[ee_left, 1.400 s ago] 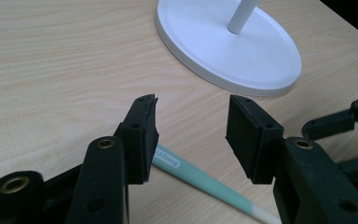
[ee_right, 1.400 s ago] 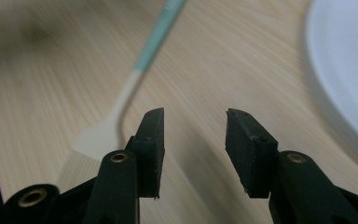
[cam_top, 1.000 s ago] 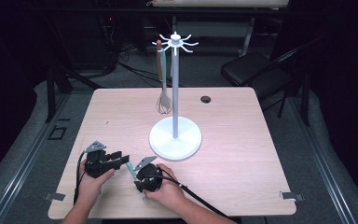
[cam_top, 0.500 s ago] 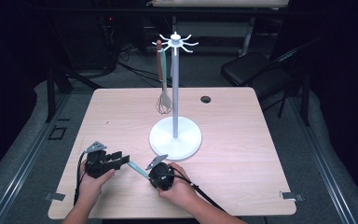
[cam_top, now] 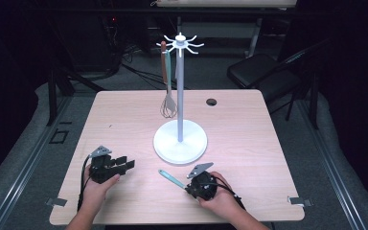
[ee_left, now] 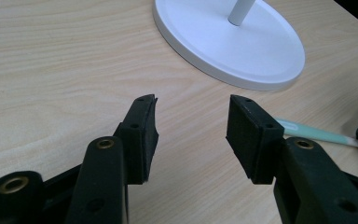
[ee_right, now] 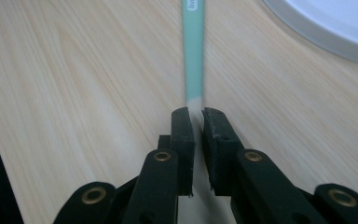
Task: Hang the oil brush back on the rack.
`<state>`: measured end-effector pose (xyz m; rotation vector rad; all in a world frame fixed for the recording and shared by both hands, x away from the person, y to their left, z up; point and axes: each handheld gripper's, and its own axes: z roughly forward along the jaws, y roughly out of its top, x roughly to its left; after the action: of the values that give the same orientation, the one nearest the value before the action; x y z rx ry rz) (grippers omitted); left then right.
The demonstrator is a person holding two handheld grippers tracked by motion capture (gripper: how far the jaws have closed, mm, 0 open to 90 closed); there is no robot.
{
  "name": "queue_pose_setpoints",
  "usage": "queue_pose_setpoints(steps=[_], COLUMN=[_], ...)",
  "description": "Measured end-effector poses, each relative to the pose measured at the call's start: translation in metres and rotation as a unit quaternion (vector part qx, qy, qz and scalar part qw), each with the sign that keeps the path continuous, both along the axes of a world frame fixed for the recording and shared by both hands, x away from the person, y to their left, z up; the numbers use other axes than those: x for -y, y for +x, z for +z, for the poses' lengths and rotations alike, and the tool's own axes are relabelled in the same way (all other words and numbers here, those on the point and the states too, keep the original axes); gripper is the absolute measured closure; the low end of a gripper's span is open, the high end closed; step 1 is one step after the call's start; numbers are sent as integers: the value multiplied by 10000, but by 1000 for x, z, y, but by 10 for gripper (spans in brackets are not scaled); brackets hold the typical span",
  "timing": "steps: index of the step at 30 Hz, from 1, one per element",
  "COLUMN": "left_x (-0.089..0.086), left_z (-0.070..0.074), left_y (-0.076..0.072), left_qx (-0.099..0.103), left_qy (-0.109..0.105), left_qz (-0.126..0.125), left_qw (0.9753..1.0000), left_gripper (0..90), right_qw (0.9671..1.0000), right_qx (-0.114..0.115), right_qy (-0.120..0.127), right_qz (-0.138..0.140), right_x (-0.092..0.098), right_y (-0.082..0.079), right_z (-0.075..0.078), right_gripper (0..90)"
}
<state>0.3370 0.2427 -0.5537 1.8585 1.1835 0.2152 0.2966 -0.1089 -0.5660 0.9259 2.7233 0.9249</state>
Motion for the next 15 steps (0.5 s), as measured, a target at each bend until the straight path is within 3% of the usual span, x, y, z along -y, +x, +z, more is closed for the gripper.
queue_pose_setpoints(steps=[2,6,15], left_x=[1,4,10], left_z=[0,-1,-1], left_y=[0,0,-2], left_qx=[-11,-31,-26], left_qy=[-4,10,-33], left_qz=[-17,-71,-176], left_qw=[10000,10000,9998], left_gripper=[525,525,525], right_qw=[10000,10000,9997], right_qx=[11,23,158], right_qy=[-61,52,164], right_qz=[-11,-52,-114], right_x=[8,13,-6], right_y=[-3,-4,3], right_z=[1,0,-1], right_gripper=[828,771,763])
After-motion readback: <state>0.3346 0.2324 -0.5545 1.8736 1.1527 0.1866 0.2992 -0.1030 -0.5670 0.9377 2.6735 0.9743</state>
